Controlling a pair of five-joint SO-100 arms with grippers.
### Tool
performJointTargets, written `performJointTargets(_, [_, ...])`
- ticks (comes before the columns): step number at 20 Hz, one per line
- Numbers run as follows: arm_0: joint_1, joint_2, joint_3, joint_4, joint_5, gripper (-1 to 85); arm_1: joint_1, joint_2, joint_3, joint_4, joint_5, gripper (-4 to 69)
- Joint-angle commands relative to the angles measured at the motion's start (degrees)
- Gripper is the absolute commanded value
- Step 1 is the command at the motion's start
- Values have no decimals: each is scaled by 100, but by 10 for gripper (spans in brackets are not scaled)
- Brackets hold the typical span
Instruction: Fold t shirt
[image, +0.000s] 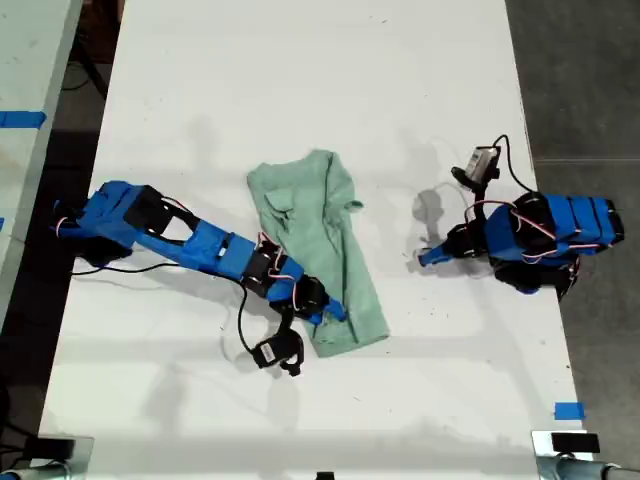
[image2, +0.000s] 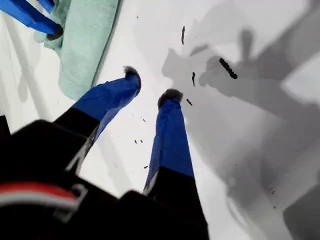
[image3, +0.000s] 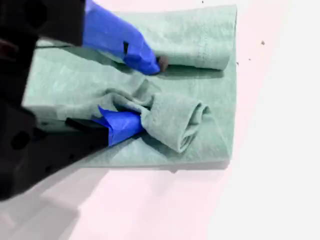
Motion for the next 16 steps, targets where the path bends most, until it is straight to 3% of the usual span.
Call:
performJointTargets(1, [141,615,-193,668,-53,251,18,-35,9,44,-70,126])
performJointTargets(9, [-149,2839,-167,2426,387,239,114,-35,9,44,-53,131])
performJointTargets(11, [-431,3437,202,3375,352,244,105,-35,9,44,-62,131])
performJointTargets(13, [-861,4228,1151,3990,413,245,79,-35,9,44,-62,130])
performJointTargets(16, [-1556,6416,3762,4025,439,217,-9,-35,9,44,-35,127])
